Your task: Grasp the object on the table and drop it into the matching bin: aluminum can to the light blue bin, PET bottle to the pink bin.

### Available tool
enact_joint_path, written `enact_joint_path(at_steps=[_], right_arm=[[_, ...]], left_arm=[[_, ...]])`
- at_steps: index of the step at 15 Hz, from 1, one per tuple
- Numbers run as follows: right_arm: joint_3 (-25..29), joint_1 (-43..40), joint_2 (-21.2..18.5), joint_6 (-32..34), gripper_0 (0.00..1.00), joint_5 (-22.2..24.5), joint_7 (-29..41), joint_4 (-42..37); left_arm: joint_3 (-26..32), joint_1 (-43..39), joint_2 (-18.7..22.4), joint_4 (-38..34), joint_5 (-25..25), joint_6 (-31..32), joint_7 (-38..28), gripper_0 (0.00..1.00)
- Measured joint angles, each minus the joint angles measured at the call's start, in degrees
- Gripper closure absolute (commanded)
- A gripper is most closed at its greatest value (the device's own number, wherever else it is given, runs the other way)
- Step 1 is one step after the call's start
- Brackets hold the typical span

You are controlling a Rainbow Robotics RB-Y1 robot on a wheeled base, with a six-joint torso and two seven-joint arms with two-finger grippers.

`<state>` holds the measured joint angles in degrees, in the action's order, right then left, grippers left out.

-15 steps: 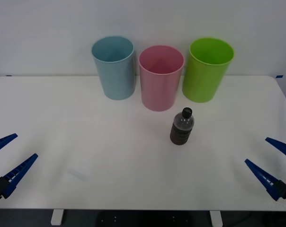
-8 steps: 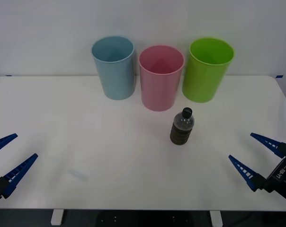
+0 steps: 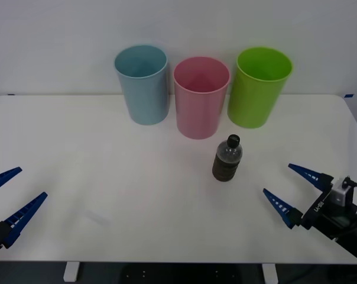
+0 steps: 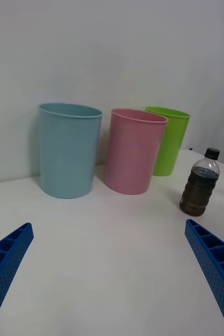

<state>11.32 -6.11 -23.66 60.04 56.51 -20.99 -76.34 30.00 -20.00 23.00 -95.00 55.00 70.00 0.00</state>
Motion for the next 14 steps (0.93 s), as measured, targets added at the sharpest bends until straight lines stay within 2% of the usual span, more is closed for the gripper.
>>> enact_joint_path(at_steps=[3,9,14], right_arm=[[-2.6,1.5,0.3,-3.9,0.00,0.6,-0.9,0.1],[-3.0,4.8,4.7,-6.9,0.00,5.8,-0.8,0.0],[-7.3,6.2,5.7,-12.0,0.00,6.2,-1.0,0.1]], left_arm=[[0.0,0.0,0.0,0.0,0.0,0.0,0.0,0.00],[0.0,0.0,0.0,0.0,0.0,0.0,0.0,0.00],[0.0,0.0,0.0,0.0,0.0,0.0,0.0,0.00]])
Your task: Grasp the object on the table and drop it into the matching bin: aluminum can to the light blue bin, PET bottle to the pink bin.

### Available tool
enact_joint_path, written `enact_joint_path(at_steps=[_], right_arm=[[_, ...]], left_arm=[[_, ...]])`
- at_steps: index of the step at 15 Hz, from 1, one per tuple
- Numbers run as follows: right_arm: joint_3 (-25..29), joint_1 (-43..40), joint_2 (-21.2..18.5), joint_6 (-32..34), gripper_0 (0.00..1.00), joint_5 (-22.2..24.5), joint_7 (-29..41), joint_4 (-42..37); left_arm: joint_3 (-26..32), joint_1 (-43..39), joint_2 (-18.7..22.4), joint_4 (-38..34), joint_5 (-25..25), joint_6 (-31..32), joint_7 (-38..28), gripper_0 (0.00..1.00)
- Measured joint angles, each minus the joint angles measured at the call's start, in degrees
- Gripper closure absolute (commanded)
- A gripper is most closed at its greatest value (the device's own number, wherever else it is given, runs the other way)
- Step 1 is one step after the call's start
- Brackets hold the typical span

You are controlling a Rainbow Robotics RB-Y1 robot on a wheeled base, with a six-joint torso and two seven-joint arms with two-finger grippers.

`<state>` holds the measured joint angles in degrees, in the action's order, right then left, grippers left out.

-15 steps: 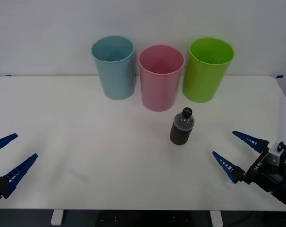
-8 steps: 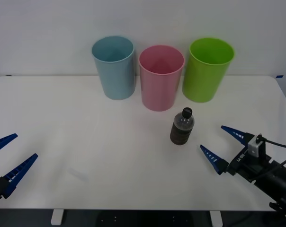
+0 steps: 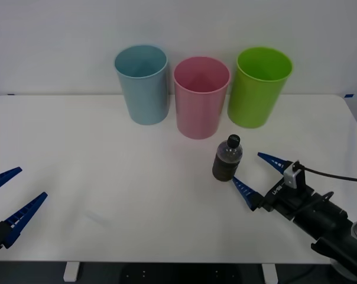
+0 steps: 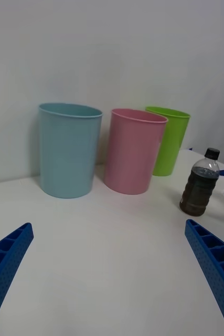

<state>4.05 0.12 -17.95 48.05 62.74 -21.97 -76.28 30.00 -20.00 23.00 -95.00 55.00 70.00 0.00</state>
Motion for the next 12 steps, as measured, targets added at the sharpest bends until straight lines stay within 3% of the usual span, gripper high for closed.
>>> enact_joint_path(at_steps=[12], right_arm=[[-9.6,4.2,1.2,-13.6,0.00,0.7,0.2,0.0]], left_arm=[[0.0,0.0,0.0,0.0,0.0,0.0,0.0,0.00]])
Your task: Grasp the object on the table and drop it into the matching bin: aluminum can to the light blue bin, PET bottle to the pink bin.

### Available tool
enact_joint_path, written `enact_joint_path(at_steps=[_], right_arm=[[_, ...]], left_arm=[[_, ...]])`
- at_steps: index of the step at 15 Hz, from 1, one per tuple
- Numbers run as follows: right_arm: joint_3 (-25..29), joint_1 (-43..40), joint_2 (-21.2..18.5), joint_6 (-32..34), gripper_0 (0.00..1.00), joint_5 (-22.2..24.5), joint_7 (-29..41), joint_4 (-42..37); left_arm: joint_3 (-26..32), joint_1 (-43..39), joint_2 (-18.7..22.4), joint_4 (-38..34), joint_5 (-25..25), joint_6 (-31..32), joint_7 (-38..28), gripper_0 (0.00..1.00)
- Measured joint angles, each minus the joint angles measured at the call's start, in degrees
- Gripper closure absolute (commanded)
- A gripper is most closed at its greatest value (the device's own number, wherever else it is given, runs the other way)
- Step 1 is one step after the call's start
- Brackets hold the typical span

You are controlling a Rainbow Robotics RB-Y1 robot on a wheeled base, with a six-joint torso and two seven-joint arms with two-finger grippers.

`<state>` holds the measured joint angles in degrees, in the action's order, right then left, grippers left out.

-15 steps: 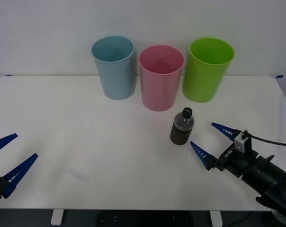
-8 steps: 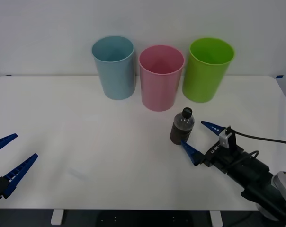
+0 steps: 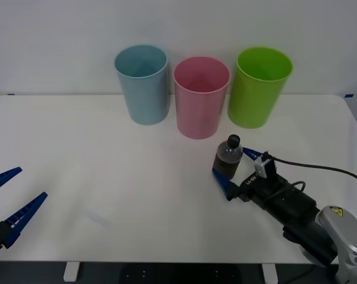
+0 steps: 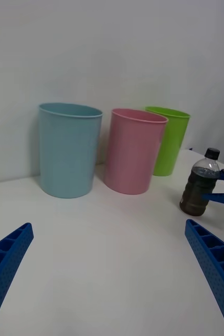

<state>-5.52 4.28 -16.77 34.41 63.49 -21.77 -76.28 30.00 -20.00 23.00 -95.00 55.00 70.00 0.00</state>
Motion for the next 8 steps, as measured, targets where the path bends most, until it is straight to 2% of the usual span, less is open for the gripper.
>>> enact_joint_path(at_steps=[3,8], right_arm=[[-0.3,0.9,1.2,-1.3,0.00,1.2,0.1,0.4],[0.1,4.5,2.4,-0.5,0.00,1.2,-0.4,5.6]], left_arm=[[0.0,0.0,0.0,0.0,0.0,0.0,0.0,0.00],[0.0,0.0,0.0,0.0,0.0,0.0,0.0,0.00]])
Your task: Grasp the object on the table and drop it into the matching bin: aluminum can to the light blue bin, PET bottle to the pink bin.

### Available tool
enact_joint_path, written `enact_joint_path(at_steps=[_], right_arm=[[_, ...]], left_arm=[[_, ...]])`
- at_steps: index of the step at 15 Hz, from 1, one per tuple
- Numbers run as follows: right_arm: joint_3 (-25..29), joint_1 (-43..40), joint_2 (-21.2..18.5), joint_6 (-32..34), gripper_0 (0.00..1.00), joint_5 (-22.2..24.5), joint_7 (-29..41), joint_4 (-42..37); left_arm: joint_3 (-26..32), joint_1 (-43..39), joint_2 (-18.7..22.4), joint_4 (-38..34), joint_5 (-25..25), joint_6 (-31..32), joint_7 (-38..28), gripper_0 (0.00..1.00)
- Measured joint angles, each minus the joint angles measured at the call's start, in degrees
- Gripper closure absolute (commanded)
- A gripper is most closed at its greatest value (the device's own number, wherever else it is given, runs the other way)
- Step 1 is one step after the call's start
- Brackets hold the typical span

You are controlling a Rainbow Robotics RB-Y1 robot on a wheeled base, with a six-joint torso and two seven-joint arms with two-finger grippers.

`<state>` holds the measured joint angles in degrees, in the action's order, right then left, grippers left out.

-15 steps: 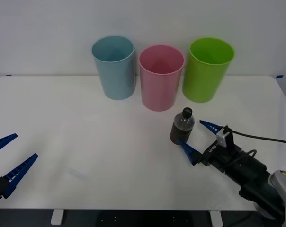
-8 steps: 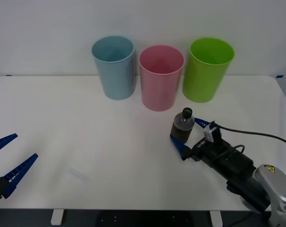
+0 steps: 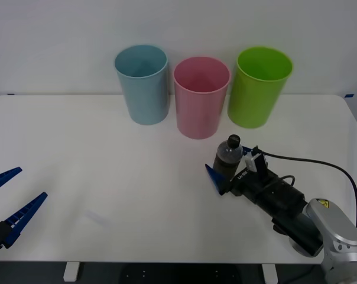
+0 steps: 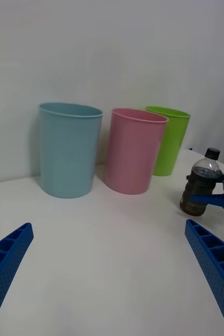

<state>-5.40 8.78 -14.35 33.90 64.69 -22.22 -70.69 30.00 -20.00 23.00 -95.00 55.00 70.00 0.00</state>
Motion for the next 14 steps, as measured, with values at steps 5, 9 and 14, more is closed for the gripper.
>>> enact_joint_path(at_steps=[5,9,14], right_arm=[[0.0,0.0,0.1,-0.1,1.00,-0.2,-0.1,0.0],[0.0,0.0,0.1,-0.1,1.00,-1.0,-0.1,0.0],[0.5,0.0,0.0,-0.3,1.00,-1.4,-0.2,-0.2]], left_arm=[[0.0,0.0,0.0,0.0,0.0,0.0,0.0,0.00],[0.0,0.0,0.0,0.0,0.0,0.0,0.0,0.00],[0.0,0.0,0.0,0.0,0.0,0.0,0.0,0.00]])
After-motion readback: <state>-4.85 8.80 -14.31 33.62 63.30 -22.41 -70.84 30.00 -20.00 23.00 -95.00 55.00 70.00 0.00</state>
